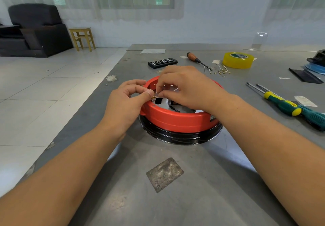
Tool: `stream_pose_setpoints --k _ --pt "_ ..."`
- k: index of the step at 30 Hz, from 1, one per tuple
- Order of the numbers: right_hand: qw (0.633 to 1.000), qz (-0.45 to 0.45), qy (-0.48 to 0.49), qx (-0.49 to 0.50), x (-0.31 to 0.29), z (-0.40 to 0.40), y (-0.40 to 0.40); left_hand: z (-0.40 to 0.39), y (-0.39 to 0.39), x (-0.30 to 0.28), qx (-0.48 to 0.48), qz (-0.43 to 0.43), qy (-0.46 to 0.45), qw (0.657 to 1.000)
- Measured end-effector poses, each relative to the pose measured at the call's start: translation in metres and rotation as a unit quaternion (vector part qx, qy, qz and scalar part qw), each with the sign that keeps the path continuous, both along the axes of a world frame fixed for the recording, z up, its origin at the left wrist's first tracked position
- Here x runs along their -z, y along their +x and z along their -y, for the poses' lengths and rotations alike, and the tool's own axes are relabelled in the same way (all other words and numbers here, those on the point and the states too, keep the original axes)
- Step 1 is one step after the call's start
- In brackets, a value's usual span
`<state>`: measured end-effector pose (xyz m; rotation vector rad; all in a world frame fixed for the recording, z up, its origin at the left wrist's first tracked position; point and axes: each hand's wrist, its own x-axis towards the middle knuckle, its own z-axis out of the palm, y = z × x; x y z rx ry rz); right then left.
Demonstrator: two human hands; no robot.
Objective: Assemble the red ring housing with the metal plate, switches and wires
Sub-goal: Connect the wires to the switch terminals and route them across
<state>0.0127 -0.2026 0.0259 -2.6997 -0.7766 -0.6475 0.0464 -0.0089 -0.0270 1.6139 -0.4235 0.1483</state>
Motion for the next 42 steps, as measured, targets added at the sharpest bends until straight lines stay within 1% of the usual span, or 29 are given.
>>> stream_pose_setpoints --k 7,14,18,24,31,39,42 --pt "1.0 0.009 -0.016 0.011 -0.0003 -0.001 0.0018 0.0008 -0.0029 -0.0002 0.021 0.004 -0.01 1.0" --pt "1.0 -0.013 0.002 0.004 0.0 -0.0018 0.0008 0.0026 -0.0031 0.0009 0.03 0.014 -0.021 0.999" --pt "1.0 -0.026 0.017 -0.002 0.0006 -0.0007 0.0005 0.0029 -0.0028 0.0026 0.025 0.024 -0.02 0.999" --pt "1.0 -0.002 0.031 -0.001 0.0025 -0.0023 -0.0002 0.0039 -0.0046 0.0019 -0.005 0.035 0.006 0.999" --pt "0.999 0.006 0.047 -0.008 0.003 -0.0035 -0.0009 0.0037 -0.006 0.0028 -0.015 0.018 0.0 1.0" --pt "1.0 0.024 0.006 -0.012 0.001 -0.0055 -0.0037 0.0062 -0.0084 0.0028 -0.016 0.001 -0.019 1.0" --pt "1.0 0.028 -0.013 -0.006 0.0003 -0.0057 -0.005 0.0048 -0.0075 0.0032 -0.014 -0.001 -0.012 1.0"
